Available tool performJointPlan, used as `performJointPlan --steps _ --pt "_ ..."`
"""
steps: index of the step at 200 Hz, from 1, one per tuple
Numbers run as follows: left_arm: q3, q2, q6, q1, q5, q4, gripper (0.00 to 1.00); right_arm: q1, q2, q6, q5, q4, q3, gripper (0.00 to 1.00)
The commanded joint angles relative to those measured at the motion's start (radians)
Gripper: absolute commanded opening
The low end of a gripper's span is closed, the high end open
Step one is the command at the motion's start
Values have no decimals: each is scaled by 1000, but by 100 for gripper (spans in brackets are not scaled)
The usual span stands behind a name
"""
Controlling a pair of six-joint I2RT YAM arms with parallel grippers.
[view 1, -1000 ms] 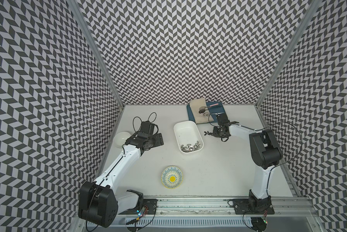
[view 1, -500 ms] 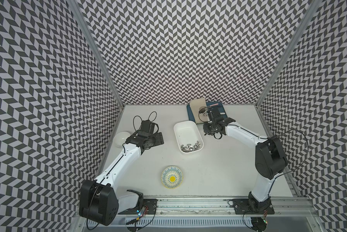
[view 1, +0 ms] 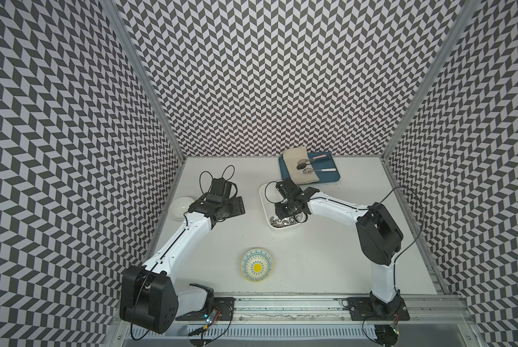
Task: Take out the wing nut from the storage box
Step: Pick up the wing nut from the storage box.
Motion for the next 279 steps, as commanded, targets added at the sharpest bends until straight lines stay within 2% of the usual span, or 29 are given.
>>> performJointPlan --steps 1,41,85,136,164,204,279 --pt "15 -5 15 4 3 -11 79 0 29 16 0 -20 17 44" --pt "0 -10 14 5 6 -7 79 0 79 26 3 -27 37 42" --pt "2 -7 17 6 6 -2 79 0 136 34 17 -27 88 32" --pt "-3 -7 19 6 3 -2 79 -8 209 38 25 -40 203 25" --pt "-6 -10 19 6 -2 -4 79 -16 242 36 25 -50 254 25" --pt "-7 -16 18 6 -8 -8 79 -32 245 36 44 -51 298 33" --pt "-11 -19 11 6 -7 -5 79 -35 250 0 25 -60 349 32"
